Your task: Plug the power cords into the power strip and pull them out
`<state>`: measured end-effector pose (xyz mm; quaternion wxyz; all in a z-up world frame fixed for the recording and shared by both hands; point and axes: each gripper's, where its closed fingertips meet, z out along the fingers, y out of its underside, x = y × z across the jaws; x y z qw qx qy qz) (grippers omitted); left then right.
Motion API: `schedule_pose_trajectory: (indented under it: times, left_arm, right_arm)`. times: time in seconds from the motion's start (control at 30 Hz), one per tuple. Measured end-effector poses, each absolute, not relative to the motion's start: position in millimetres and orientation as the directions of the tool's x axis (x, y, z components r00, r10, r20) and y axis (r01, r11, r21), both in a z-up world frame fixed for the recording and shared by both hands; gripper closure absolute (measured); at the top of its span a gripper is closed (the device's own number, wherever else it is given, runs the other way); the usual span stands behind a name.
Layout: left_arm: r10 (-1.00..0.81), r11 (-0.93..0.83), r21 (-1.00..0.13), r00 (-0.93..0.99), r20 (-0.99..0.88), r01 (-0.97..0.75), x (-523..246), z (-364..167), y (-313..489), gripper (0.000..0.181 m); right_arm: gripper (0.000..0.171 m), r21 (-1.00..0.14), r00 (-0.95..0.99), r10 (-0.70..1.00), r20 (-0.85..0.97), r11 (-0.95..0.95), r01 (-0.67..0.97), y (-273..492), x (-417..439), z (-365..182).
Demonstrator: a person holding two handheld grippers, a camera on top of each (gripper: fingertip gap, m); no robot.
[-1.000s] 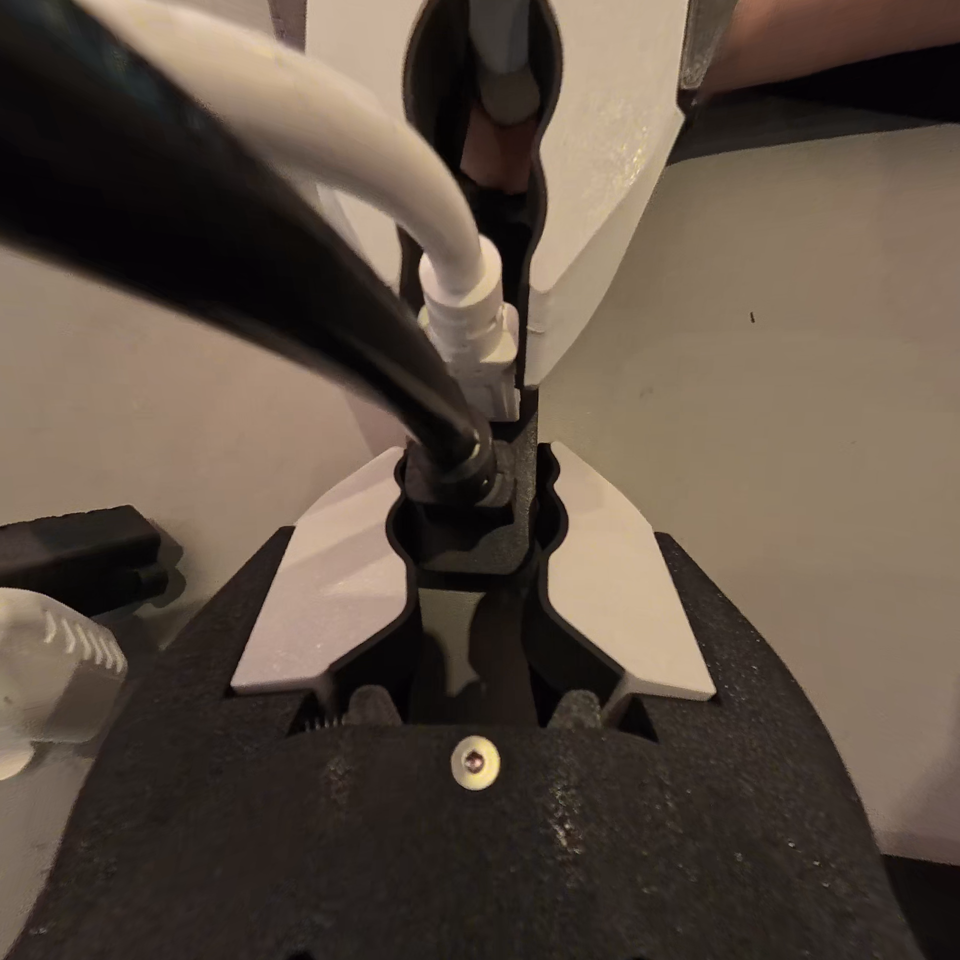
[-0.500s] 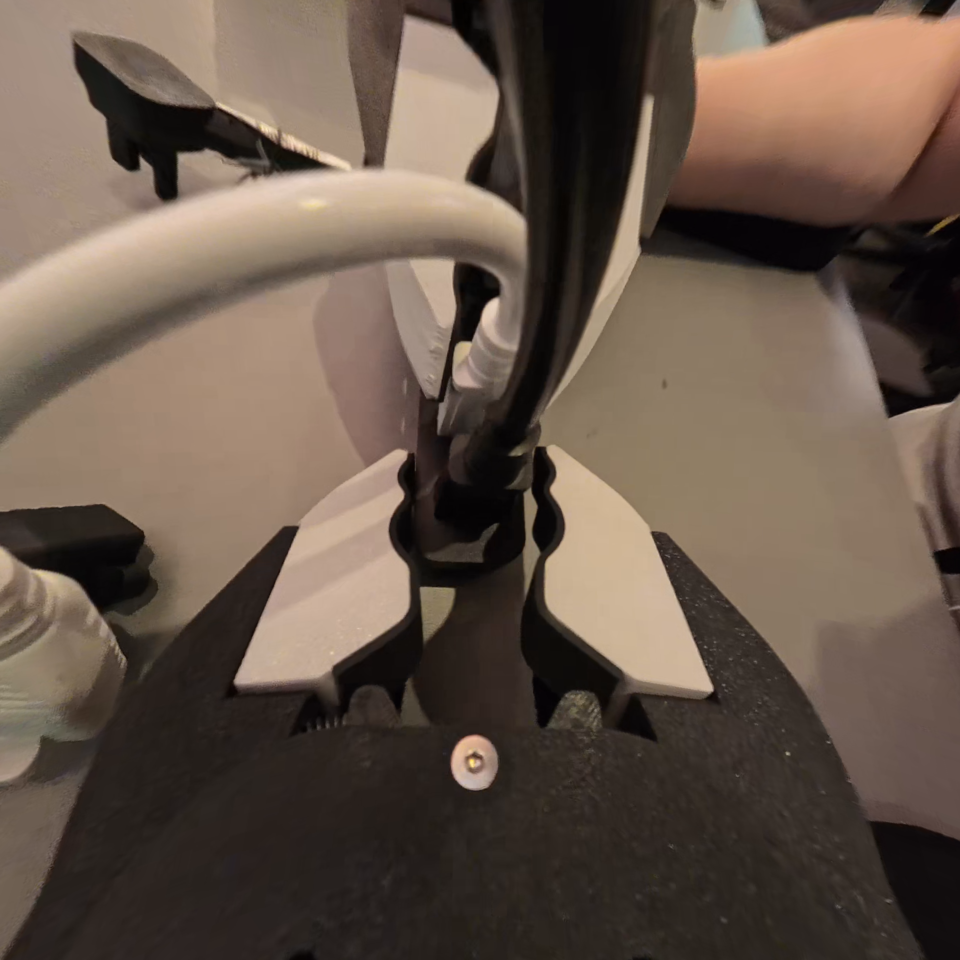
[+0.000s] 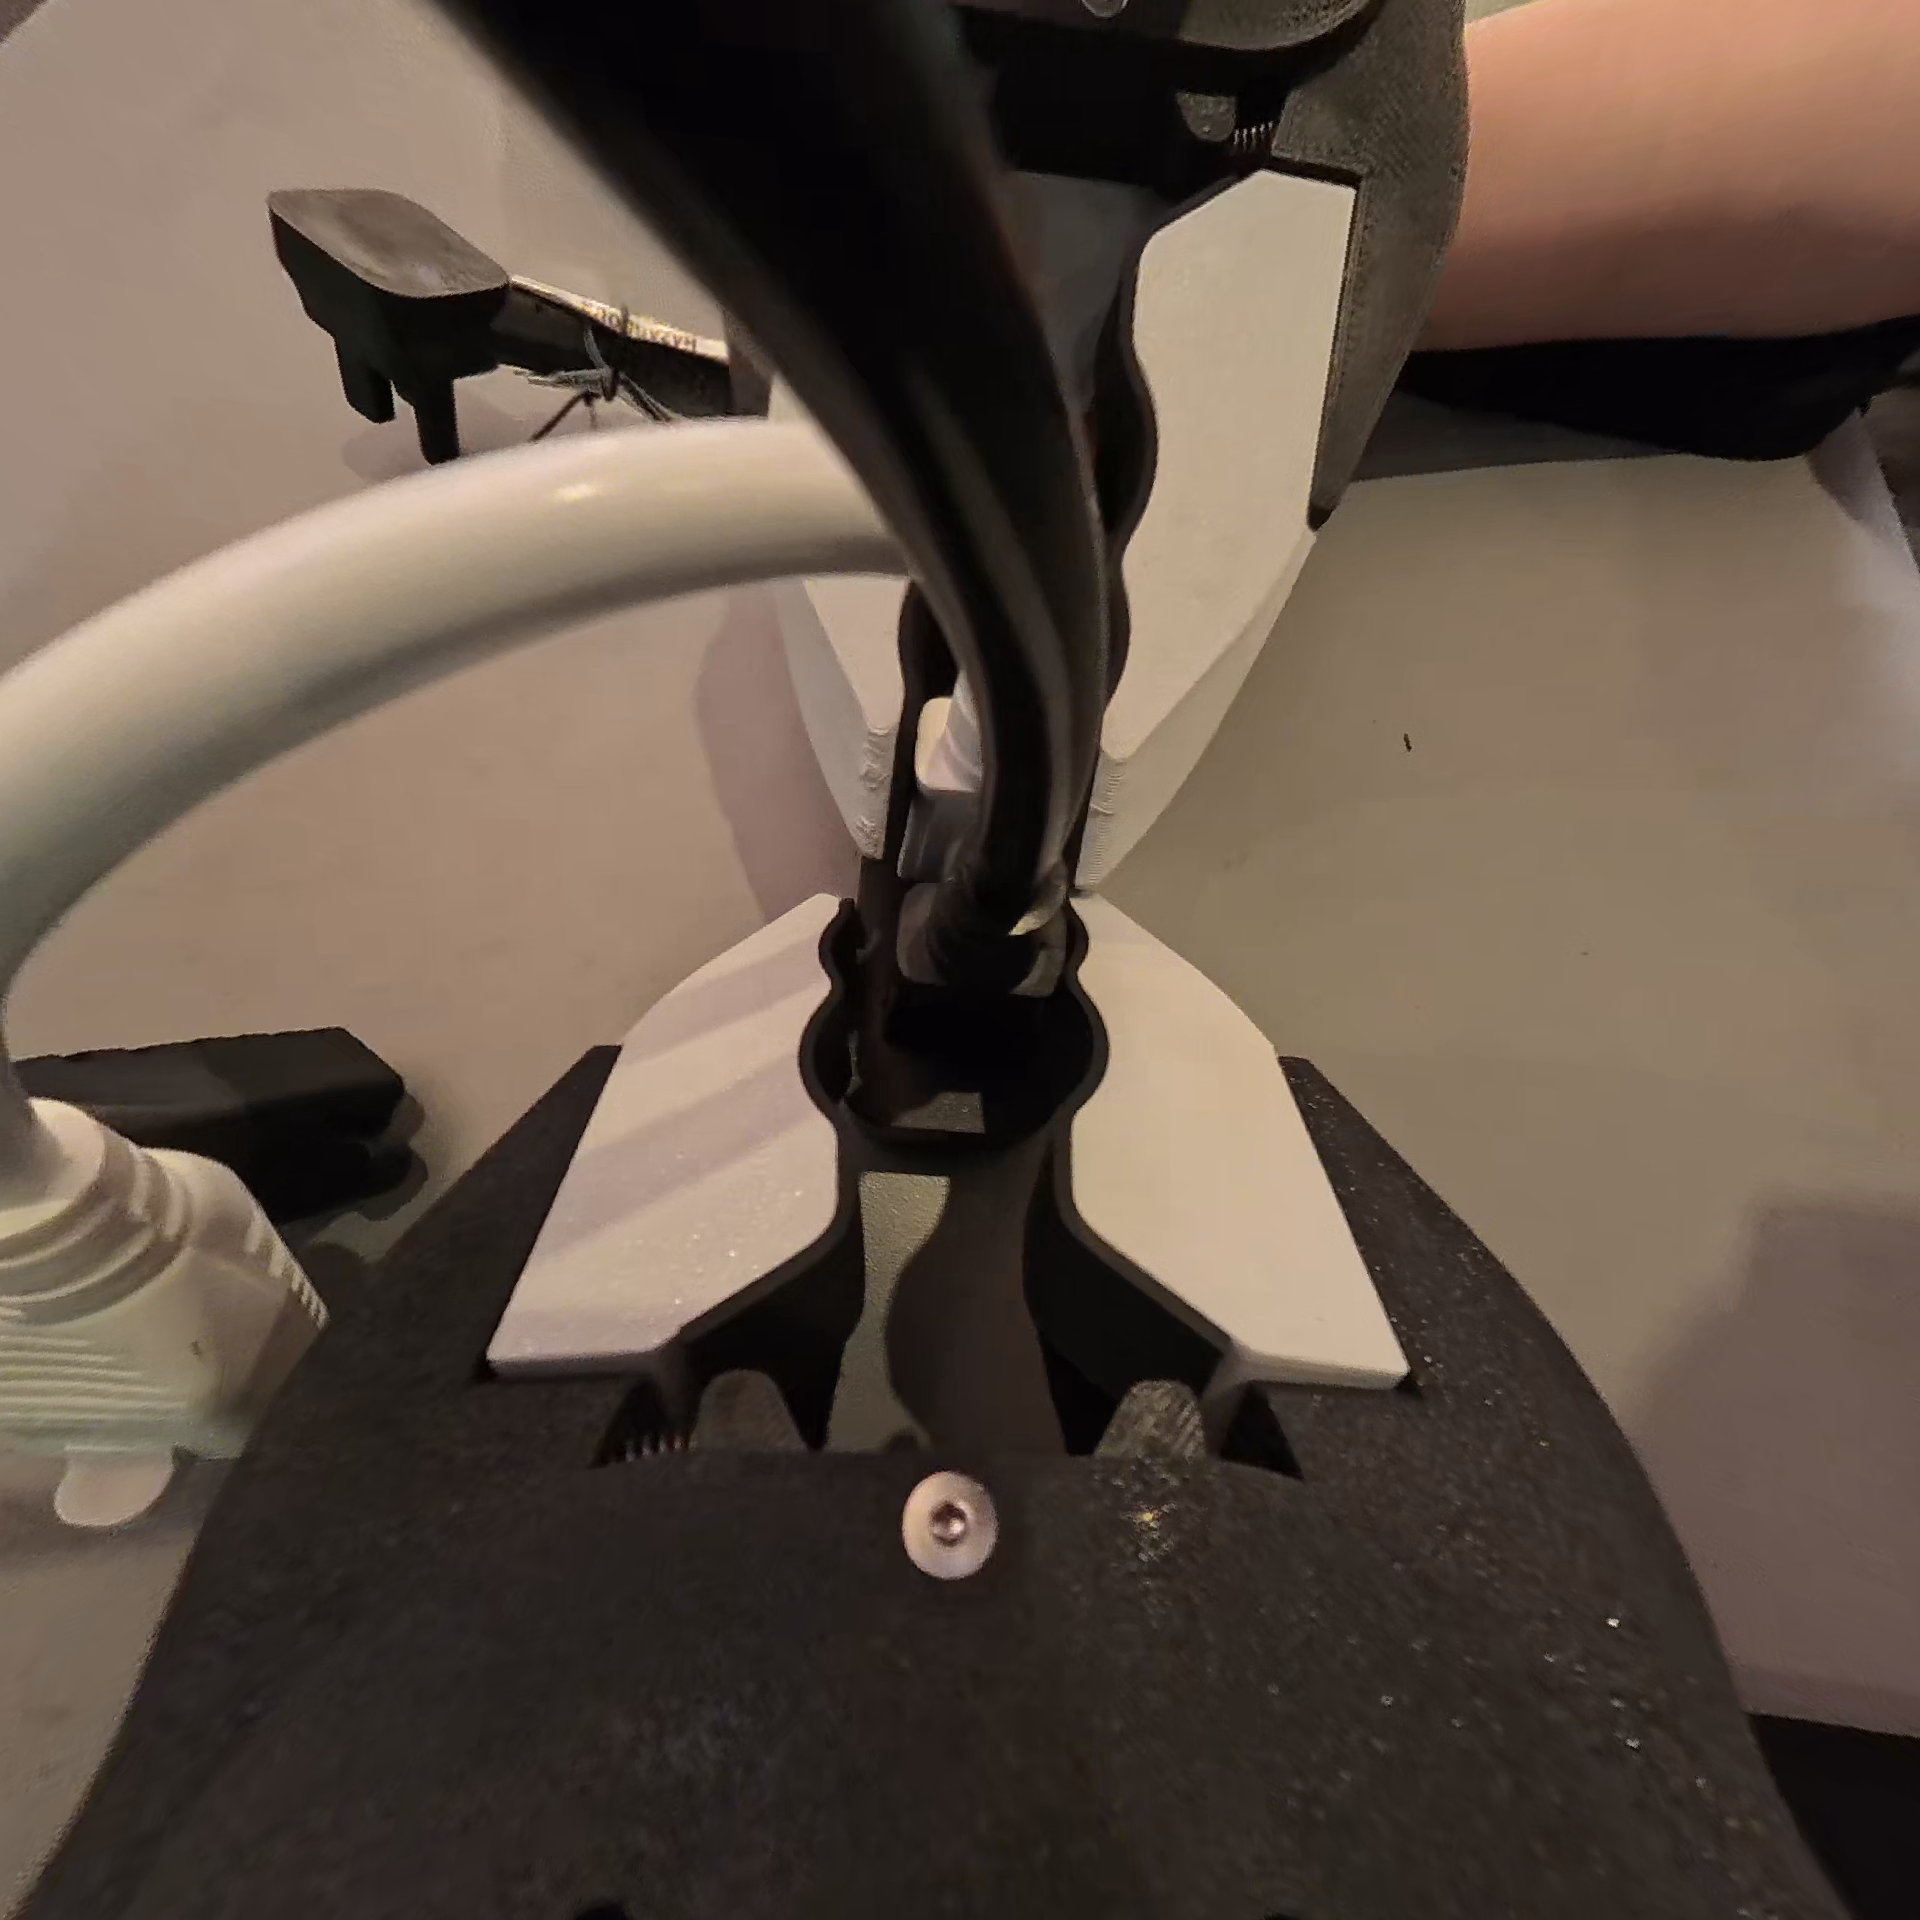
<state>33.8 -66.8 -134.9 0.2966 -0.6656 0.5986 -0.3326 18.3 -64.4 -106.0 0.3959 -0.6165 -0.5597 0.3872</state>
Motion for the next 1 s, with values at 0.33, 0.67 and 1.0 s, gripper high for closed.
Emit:
schedule_pose_trajectory:
  times: [0.33,0.67,1.0]
  left_arm:
    - [-0.993,-0.117,-0.797,0.070,0.093,-0.593,34.5,-135.4,-66.5,0.147]
    - [-0.996,-0.074,-0.795,0.082,0.031,-0.603,34.6,-134.3,-64.6,0.149]
    - [-0.991,-0.127,-0.808,0.100,0.084,-0.576,36.1,-134.9,-63.4,0.147]
  right_arm:
    - [0.149,-0.934,0.063,0.997,-0.046,-0.065,0.351,-64.6,18.5,-103.7]
    - [0.151,-0.932,0.085,0.991,-0.100,-0.123,0.341,-60.6,18.3,-101.8]
    - [0.150,-0.923,0.076,0.993,0.088,0.053,0.381,-64.1,18.9,-100.9]
